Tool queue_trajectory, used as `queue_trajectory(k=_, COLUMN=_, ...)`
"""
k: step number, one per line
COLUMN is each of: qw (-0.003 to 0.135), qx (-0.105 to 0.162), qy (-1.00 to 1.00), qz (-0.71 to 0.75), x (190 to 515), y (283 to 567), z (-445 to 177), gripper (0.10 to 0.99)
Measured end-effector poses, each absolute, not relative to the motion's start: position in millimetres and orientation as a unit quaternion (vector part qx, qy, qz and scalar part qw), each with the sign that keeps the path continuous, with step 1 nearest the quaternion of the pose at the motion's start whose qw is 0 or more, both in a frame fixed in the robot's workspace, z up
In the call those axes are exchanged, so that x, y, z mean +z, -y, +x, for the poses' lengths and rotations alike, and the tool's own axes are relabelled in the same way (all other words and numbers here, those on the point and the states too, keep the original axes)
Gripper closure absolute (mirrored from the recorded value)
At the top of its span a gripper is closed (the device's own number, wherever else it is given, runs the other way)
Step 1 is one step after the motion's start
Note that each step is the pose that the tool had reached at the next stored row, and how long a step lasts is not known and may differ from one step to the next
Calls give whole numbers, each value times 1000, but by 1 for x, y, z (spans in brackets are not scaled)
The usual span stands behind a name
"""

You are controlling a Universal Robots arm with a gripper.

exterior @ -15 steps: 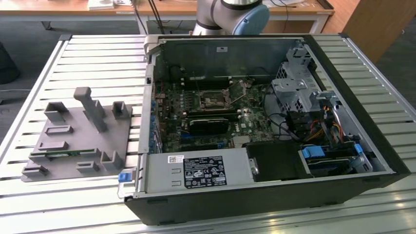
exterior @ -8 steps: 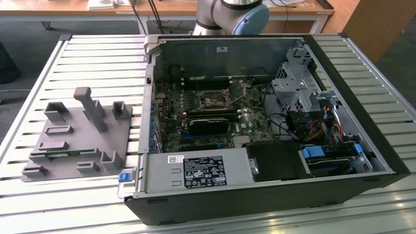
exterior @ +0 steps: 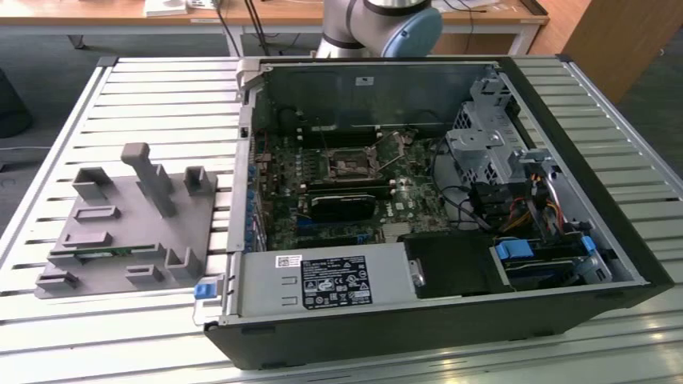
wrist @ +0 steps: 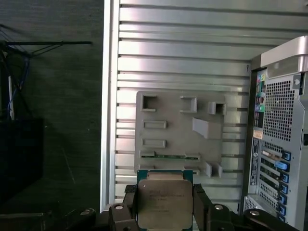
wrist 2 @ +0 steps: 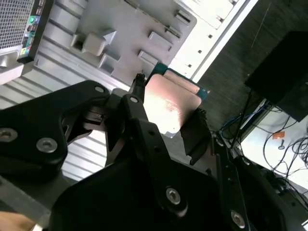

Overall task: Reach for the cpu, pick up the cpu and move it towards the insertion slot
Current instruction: 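Pick up the cpu and move it towards the insertion slot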

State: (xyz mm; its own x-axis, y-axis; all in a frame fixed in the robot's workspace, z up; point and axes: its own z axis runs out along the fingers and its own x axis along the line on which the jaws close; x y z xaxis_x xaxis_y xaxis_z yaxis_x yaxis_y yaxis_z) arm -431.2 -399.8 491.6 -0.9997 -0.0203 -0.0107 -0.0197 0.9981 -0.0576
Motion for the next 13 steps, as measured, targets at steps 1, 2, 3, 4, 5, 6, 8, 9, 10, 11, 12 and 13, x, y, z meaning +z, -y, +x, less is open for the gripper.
queue_trajectory(k=1, qw=6, qx=-29, qy=-1000, qz=-10, x=490, y=400, z=-426, gripper=541)
queue_trajectory(k=2, qw=6, qx=-29, qy=-1000, qz=-10, x=489, y=400, z=-422, gripper=541)
queue_trajectory(k=3, qw=6, qx=-28, qy=-1000, qz=-10, x=488, y=400, z=-418, gripper=541)
queue_trajectory(k=4, qw=6, qx=-26, qy=-1000, qz=-10, x=488, y=400, z=-415, gripper=541)
queue_trajectory(k=5, qw=6, qx=-22, qy=-1000, qz=-10, x=488, y=400, z=-413, gripper=541)
queue_trajectory(k=6, qw=6, qx=-17, qy=-1000, qz=-11, x=488, y=400, z=-410, gripper=541)
queue_trajectory(k=8, qw=6, qx=-4, qy=-1000, qz=-11, x=488, y=400, z=-405, gripper=541)
queue_trajectory(k=9, qw=6, qx=3, qy=-1000, qz=-11, x=488, y=400, z=-403, gripper=541)
queue_trajectory(k=10, qw=6, qx=10, qy=-1000, qz=-11, x=488, y=400, z=-401, gripper=541)
queue_trajectory(k=11, qw=6, qx=15, qy=-1000, qz=-11, x=488, y=400, z=-398, gripper=541)
queue_trajectory(k=12, qw=6, qx=15, qy=-1000, qz=-12, x=488, y=400, z=-394, gripper=541)
queue_trajectory(k=13, qw=6, qx=15, qy=-1000, qz=-11, x=488, y=400, z=-390, gripper=541)
